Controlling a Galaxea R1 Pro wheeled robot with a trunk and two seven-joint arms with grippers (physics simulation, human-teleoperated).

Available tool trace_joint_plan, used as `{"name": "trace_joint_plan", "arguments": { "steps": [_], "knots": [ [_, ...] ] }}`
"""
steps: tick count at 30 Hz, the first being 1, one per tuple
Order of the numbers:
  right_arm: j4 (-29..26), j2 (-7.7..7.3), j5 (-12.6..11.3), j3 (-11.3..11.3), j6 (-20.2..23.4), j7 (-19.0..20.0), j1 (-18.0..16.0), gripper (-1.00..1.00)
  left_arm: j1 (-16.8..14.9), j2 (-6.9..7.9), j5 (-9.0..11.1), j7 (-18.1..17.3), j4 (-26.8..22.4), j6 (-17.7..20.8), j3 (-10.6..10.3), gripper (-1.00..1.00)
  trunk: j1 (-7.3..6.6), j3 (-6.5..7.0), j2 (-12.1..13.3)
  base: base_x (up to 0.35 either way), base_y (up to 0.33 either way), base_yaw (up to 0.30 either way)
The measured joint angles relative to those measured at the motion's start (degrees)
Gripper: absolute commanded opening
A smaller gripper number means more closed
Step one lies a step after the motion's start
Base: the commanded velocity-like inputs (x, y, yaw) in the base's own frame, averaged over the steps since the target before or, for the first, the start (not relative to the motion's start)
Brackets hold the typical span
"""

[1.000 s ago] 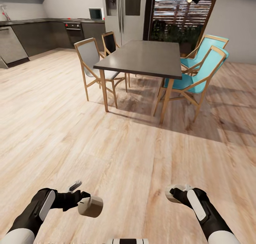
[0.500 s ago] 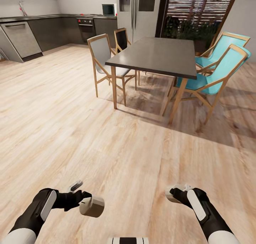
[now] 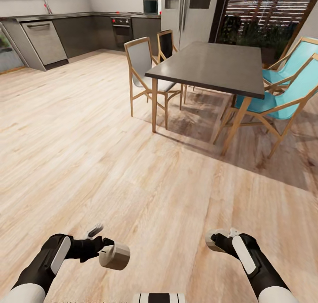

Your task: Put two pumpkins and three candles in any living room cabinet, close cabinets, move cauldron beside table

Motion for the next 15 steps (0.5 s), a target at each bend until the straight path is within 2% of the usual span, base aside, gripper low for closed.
{"name": "trace_joint_plan", "arguments": {
  "steps": [15],
  "knots": [
    [0.00, 0.07, -0.01, 0.00, -0.01, 0.00, 0.00, -1.00, 0.00, -0.43, -0.27, 0.20, 0.07, 0.00, 0.00, -1.00, 0.00, -1.11, 0.00, 0.000, 0.000, 0.178]
  ]
}}
